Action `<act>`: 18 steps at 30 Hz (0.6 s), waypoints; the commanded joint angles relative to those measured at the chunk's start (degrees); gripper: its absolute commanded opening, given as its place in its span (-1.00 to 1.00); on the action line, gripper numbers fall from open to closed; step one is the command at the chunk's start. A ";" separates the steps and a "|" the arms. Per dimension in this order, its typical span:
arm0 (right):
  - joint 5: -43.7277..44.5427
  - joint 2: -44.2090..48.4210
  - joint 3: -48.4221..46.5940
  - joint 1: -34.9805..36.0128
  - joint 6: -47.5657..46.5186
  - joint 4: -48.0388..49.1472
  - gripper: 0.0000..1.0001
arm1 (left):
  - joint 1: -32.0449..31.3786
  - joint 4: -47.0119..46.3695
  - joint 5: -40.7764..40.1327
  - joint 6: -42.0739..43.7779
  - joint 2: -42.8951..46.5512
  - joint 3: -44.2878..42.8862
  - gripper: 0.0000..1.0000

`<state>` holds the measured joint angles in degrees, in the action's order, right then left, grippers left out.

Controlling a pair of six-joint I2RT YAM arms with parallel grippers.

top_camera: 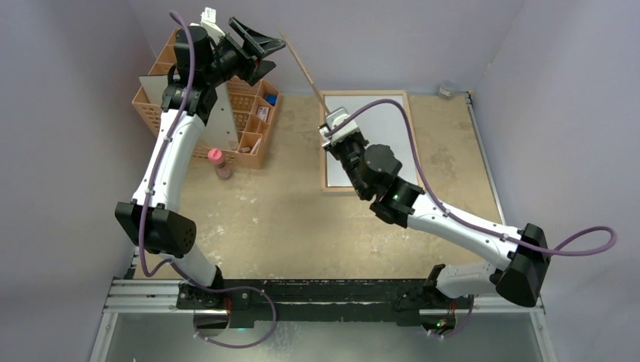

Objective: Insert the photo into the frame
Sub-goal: Turn over the photo frame item at the center of the board.

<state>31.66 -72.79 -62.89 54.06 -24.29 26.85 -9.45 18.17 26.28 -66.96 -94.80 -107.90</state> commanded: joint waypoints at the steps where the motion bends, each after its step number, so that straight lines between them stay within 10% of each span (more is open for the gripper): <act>1: 6.21 0.41 0.49 2.79 -10.57 17.07 -1.00 | -0.01 2.49 1.61 -0.15 0.89 -2.66 0.46; 18: 12.05 -3.53 13.36 13.40 -42.45 42.94 -1.00 | 1.81 5.42 11.09 6.32 3.62 9.03 0.43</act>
<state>44.45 -77.95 -49.15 65.91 -56.69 53.49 -7.88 21.93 34.11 -65.14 -93.32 -99.42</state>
